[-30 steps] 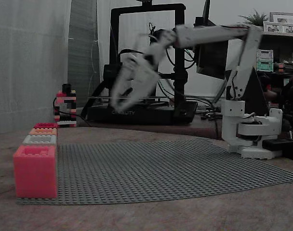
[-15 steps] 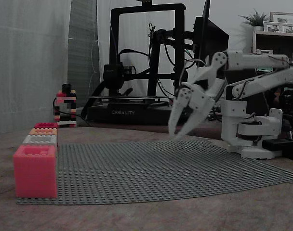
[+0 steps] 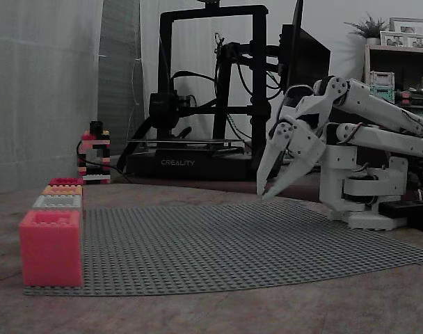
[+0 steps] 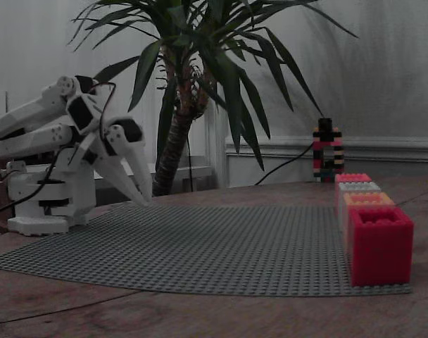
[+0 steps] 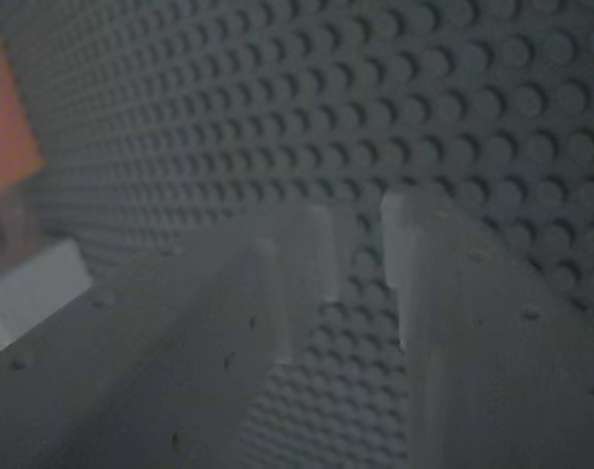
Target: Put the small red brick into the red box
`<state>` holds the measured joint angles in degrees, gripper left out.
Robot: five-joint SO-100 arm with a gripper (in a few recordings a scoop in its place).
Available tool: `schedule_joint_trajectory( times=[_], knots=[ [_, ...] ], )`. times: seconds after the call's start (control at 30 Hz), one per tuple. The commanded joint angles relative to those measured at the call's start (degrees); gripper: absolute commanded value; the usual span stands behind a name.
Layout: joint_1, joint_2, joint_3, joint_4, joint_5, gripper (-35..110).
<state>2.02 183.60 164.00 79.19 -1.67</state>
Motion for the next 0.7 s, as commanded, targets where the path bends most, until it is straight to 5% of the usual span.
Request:
schedule_joint_trajectory(
  times=[0.0,0.67],
  knots=[
    [-0.44,0.97,-0.09,1.41,0.53,0],
    [-0.35,0.97,-0.09,1.32,1.93,0]
  ],
)
